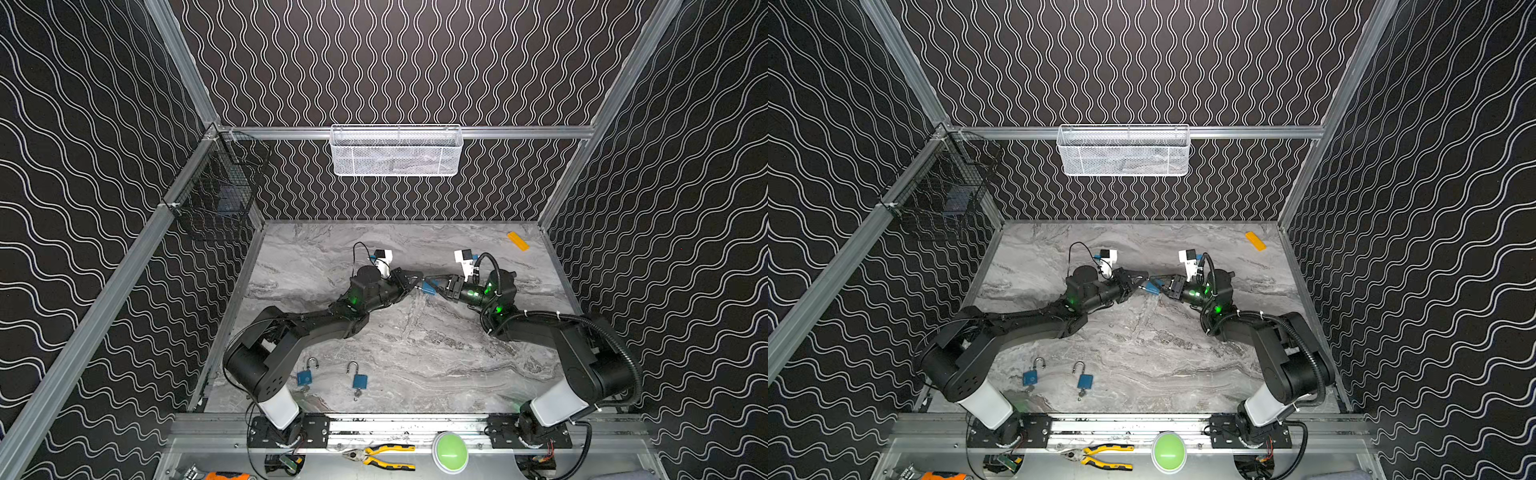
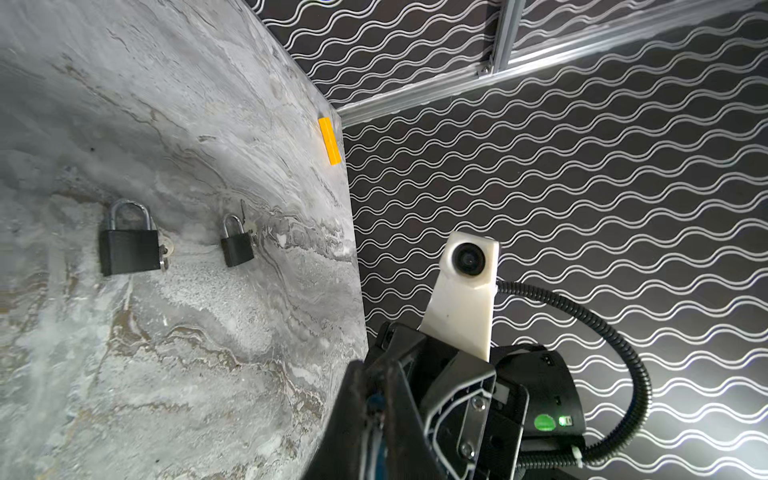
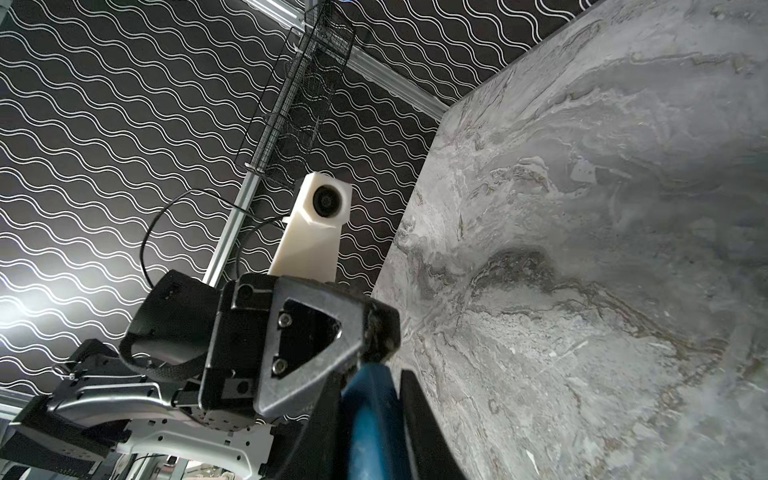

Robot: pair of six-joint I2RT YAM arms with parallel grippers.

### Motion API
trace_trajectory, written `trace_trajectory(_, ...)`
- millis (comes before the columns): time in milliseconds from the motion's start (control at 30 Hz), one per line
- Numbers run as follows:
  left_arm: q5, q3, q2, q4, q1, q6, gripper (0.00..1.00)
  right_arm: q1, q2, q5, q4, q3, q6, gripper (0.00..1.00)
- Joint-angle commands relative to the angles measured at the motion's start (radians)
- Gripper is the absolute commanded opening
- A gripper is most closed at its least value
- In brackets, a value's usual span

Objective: Lock with the key

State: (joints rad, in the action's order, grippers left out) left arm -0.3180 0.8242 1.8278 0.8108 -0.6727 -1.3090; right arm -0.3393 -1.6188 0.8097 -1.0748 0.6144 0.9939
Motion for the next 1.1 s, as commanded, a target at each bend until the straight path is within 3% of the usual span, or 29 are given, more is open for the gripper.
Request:
trace_trajectory(0,-0.221,-0.003,0.008,0.046,-0.044,-0.048,0.0,-0.014,-0.021,-0.053,-0.193,0.028,0.01,0.0)
trace_trajectory(500,-0.118,0.021,-0.066,-0.057,-0.034,0.007,0.0,-0.016,-0.023,-0.048,-0.21,-0.017,0.018,0.0)
trace_trajectory(1067,-0.084,-0.081,-0.091,0.066,0.001,-0.01,0.23,-0.006,-0.043,-0.035,-0.277,-0.032,0.075,0.0)
